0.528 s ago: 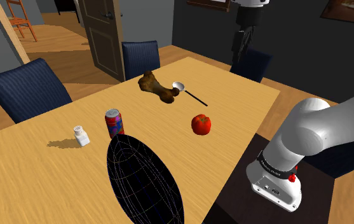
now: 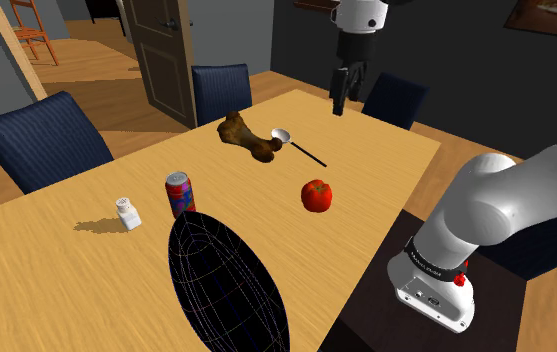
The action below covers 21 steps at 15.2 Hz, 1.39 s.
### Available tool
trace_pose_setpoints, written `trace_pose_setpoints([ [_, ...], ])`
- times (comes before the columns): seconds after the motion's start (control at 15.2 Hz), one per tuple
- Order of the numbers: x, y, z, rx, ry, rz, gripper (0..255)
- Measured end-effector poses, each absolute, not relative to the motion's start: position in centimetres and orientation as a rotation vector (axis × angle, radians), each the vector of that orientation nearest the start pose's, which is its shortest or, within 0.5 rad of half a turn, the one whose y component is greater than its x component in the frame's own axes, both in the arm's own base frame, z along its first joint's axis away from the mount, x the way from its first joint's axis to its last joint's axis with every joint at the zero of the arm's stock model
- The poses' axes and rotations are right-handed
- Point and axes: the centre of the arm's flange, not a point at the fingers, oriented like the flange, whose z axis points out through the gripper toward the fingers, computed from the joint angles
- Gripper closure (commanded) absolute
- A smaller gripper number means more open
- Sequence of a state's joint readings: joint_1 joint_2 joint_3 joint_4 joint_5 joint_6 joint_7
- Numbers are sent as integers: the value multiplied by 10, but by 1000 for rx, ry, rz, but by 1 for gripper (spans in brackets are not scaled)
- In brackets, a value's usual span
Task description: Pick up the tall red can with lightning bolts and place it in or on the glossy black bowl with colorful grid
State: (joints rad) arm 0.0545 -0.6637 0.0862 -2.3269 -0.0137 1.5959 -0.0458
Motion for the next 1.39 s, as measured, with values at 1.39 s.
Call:
trace_pose_setpoints([
  [1.39, 479, 246, 445, -3163, -217, 50, 0],
])
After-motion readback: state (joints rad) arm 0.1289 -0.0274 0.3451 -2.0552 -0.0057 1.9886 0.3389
